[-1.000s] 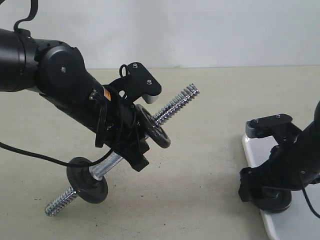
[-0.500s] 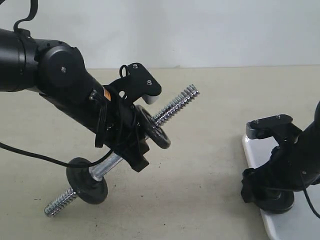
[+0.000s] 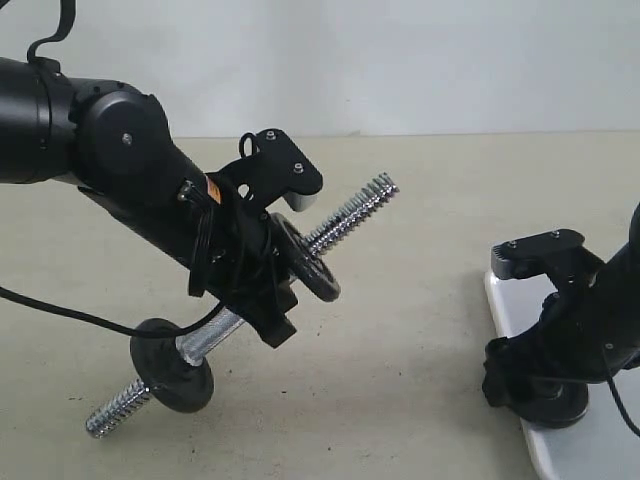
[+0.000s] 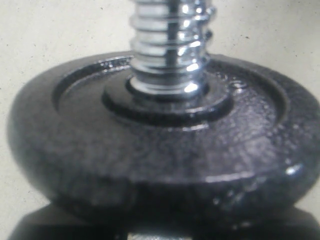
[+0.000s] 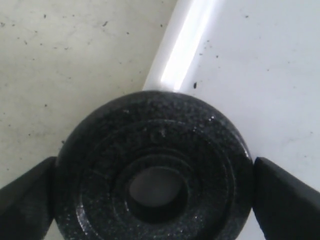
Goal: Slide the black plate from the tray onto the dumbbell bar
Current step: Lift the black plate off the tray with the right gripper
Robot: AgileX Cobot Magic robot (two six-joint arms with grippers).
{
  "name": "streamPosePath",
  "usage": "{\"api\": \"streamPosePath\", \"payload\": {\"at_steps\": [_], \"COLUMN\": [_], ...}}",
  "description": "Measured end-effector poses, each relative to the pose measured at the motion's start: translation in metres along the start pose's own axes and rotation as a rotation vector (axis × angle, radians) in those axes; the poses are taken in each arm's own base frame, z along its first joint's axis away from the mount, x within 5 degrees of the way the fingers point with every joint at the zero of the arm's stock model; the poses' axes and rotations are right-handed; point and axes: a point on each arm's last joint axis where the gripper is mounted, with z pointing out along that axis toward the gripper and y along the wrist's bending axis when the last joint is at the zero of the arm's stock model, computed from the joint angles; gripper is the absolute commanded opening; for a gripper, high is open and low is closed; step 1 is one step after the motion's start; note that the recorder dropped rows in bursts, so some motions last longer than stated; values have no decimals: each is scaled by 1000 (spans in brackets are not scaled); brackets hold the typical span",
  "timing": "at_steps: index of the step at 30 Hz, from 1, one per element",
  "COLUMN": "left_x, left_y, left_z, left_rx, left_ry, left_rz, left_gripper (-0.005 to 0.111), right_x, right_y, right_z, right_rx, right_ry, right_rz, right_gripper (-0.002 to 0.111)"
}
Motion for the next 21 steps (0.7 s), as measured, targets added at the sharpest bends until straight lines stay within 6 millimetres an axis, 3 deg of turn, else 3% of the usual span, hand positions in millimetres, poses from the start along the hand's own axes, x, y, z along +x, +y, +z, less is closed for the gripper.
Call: {"api": "streamPosePath", "payload": {"at_steps": [21], "left_x": [3], "left_y": [-4], "left_z": [-1], "left_rx": [40], "left_ry": [35], "left_rz": [27], "left_gripper": [4], "right_x": [-2], "right_y": [5], "right_z": [-8], "right_rx": [-46], "right_ry": [-42], "right_rz": [-124], "right_gripper": [0]}}
